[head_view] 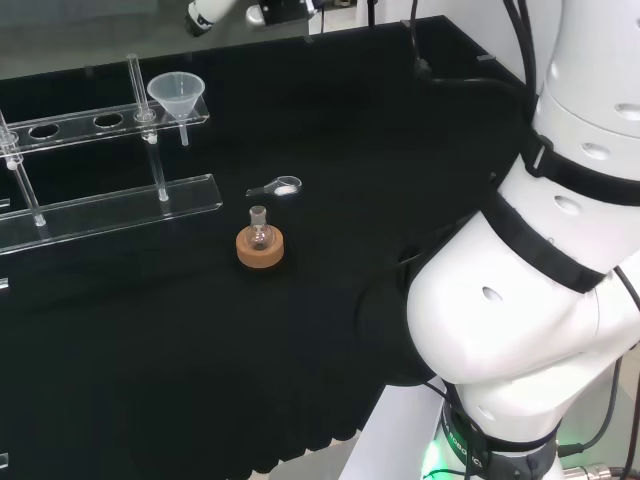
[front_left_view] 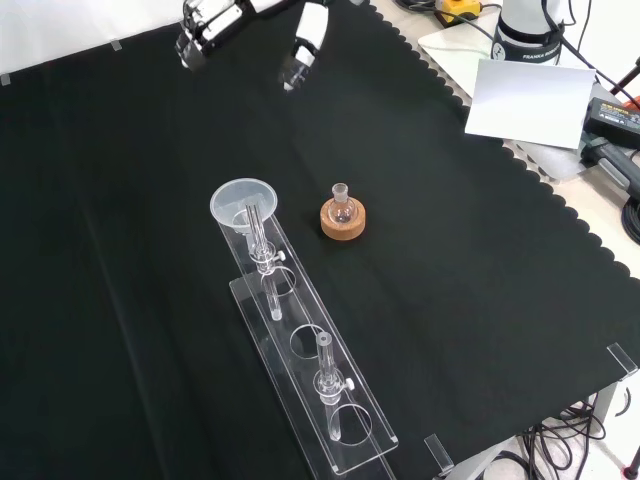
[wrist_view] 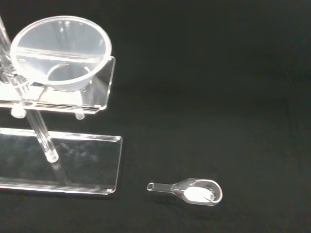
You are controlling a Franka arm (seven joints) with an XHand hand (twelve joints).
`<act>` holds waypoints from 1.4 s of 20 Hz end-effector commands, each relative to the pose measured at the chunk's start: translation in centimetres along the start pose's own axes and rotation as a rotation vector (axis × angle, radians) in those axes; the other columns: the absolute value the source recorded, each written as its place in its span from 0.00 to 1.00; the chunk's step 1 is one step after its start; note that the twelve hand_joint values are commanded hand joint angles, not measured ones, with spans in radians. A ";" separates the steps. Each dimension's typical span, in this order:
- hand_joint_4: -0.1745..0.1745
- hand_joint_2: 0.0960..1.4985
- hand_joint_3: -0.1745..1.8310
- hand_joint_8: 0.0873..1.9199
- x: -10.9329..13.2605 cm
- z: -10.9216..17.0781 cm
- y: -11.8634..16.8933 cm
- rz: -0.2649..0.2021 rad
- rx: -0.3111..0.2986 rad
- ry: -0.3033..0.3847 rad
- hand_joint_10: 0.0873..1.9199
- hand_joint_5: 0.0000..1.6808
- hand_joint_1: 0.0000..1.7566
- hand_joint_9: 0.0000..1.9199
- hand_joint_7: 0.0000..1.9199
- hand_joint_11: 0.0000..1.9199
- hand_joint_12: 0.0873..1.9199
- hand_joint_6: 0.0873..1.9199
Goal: Pick up the funnel from the transparent funnel stand.
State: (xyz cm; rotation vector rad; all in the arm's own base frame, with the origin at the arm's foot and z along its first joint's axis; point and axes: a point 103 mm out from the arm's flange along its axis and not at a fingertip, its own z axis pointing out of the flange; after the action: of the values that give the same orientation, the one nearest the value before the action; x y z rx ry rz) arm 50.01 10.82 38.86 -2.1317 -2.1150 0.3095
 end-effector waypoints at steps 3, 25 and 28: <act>0.61 0.54 0.19 0.19 2.8 3.0 4.1 -0.032 0.100 -0.041 0.40 0.08 0.28 0.06 0.00 0.07 0.79 0.00; 0.59 0.48 0.16 0.04 6.8 5.9 8.0 -0.031 0.237 -0.151 0.42 0.02 0.34 0.00 0.00 0.07 0.81 0.00; 0.58 0.48 0.16 0.04 7.2 6.5 8.4 -0.037 0.233 -0.155 0.43 0.02 0.34 0.00 0.00 0.08 0.81 0.00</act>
State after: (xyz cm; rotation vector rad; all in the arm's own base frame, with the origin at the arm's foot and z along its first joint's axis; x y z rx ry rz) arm 56.47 17.14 31.02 -1.9943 -2.0696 0.6778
